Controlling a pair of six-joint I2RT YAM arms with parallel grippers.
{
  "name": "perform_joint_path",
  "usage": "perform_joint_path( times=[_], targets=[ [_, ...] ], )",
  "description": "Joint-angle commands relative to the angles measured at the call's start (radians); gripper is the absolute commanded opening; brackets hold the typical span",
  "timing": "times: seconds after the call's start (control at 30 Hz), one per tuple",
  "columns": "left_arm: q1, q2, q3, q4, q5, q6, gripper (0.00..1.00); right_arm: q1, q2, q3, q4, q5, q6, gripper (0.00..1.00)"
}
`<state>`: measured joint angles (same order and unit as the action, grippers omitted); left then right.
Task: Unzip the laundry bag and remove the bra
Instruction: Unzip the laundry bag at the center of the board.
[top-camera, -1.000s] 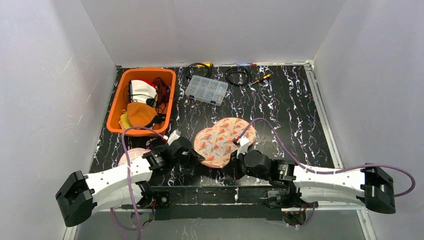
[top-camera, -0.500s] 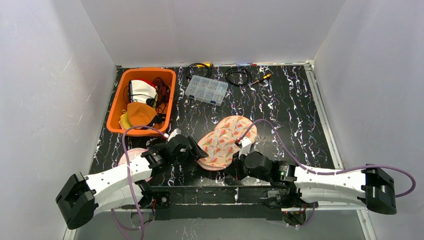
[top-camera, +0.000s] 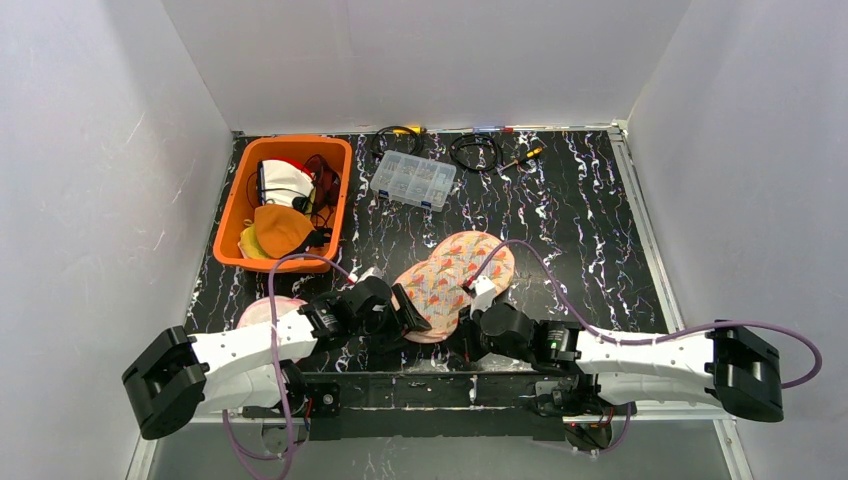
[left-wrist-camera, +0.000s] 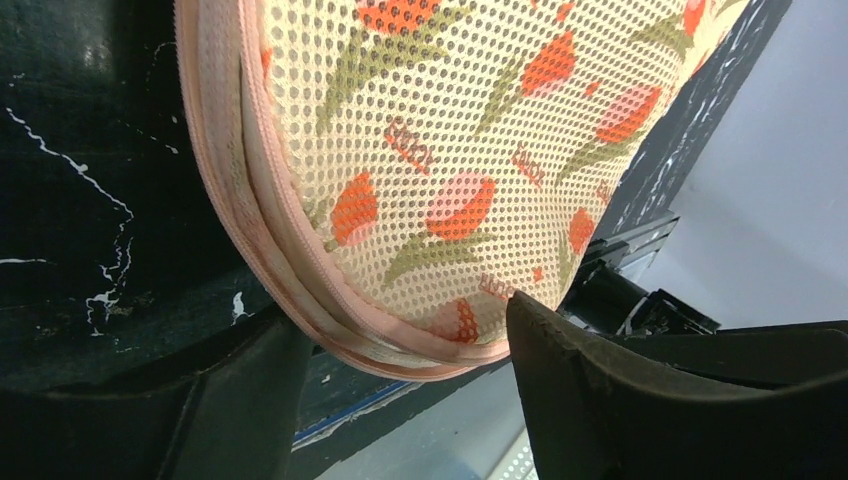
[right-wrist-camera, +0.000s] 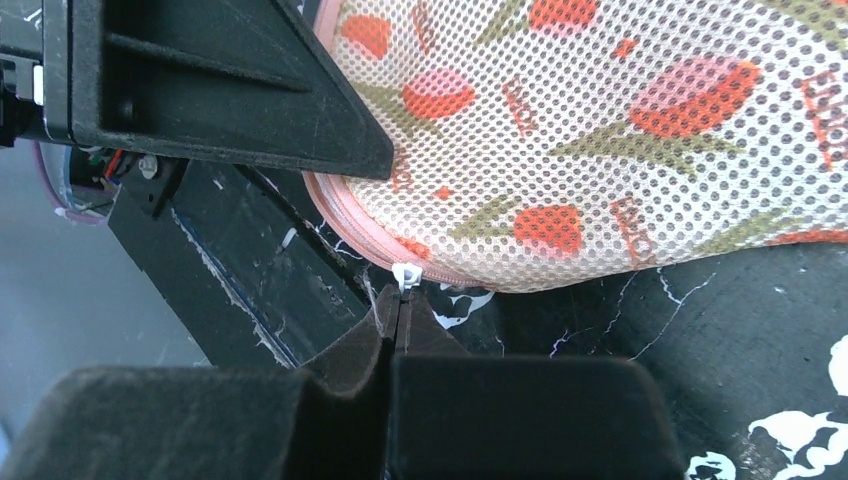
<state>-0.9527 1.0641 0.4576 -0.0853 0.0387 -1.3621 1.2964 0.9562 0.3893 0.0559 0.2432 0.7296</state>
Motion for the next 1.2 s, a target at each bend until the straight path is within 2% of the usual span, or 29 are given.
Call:
perform_joint_path(
  times=[0.0,0.03,0.23,0.33,0.67,0.87,0.9,0.93,0.97,1.0,1.1,1.13,1.17],
  targets=[
    [-0.008,0.015,0.038,0.003,-0.023,-0.002,0.63,0.003,0.043,0.067,0.087,-0.031,0.002,0.01],
    [-0.008,0.012,0.039,-0.012,-0.052,-0.006,0.58,0.004,0.049,0.074,0.087,-0.035,-0.001,0.01],
    [-0.008,-0.013,0.065,-0.143,-0.165,-0.007,0.13,0.004,0.027,0.087,0.039,-0.017,-0.015,0.01],
    [-0.008,-0.024,0.06,-0.166,-0.188,-0.02,0.0,0.004,-0.001,0.068,0.016,-0.002,-0.012,0.01],
    [-0.008,-0.031,0.062,-0.216,-0.226,-0.059,0.0,0.003,-0.075,0.016,-0.045,0.036,0.005,0.01],
    [-0.008,-0.021,0.06,-0.188,-0.209,-0.062,0.0,0.004,-0.077,0.015,-0.038,0.025,0.013,0.01],
    [-0.008,-0.019,0.059,-0.175,-0.203,-0.06,0.03,0.003,-0.077,0.017,-0.032,0.019,0.02,0.04],
    [-0.008,-0.018,0.058,-0.163,-0.197,-0.054,0.12,0.004,-0.077,0.02,-0.03,0.016,0.028,0.22],
    [-0.008,-0.019,0.058,-0.151,-0.194,-0.046,0.2,0.004,-0.078,0.022,-0.032,0.019,0.041,0.33],
    [-0.008,-0.02,0.058,-0.144,-0.19,-0.039,0.3,0.003,-0.082,0.024,-0.04,0.028,0.061,0.49],
    [-0.008,-0.033,0.06,-0.136,-0.179,-0.006,0.59,0.004,-0.109,0.014,-0.054,0.054,0.134,0.7],
    [-0.008,-0.037,0.064,-0.142,-0.173,0.01,0.66,0.004,-0.123,0.004,-0.054,0.064,0.159,0.87],
    [-0.008,-0.042,0.071,-0.157,-0.168,0.028,0.71,0.004,-0.14,-0.006,-0.067,0.077,0.182,0.94]
  ],
)
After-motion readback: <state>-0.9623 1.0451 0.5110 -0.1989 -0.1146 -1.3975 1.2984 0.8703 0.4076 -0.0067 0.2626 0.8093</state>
